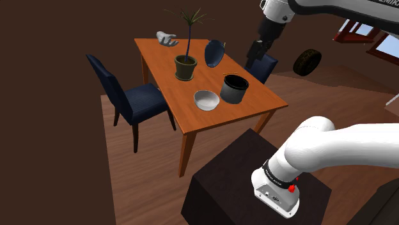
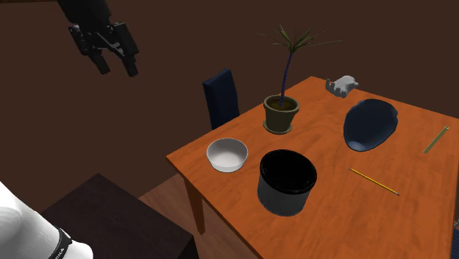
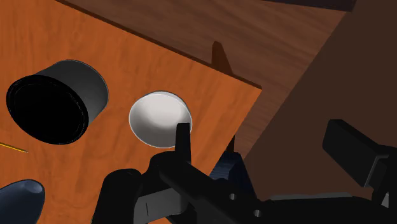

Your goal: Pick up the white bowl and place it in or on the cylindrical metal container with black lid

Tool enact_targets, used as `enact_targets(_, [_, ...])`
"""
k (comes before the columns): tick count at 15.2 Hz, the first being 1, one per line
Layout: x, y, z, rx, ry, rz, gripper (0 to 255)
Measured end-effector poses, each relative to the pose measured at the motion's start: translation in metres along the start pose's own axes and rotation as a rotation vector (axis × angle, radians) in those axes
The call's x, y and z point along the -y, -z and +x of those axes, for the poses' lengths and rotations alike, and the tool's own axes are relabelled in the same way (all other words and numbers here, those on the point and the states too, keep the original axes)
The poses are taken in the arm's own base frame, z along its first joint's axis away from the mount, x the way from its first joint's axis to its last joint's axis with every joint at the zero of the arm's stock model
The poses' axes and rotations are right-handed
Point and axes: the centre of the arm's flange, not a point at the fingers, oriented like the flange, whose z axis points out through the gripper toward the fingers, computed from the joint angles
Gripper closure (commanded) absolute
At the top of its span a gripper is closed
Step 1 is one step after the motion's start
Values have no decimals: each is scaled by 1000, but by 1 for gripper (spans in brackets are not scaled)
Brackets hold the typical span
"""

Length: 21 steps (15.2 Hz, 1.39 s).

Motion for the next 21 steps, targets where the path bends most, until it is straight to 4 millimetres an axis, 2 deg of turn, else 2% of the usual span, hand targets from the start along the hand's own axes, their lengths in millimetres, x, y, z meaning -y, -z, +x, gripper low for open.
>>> enact_targets(2, [-1, -5, 3, 0, -1, 0, 0])
enact_targets(5, [-1, -34, 19, 1, -8, -2, 0])
enact_targets(21, [-12, -217, 124, 0, -54, -14, 0])
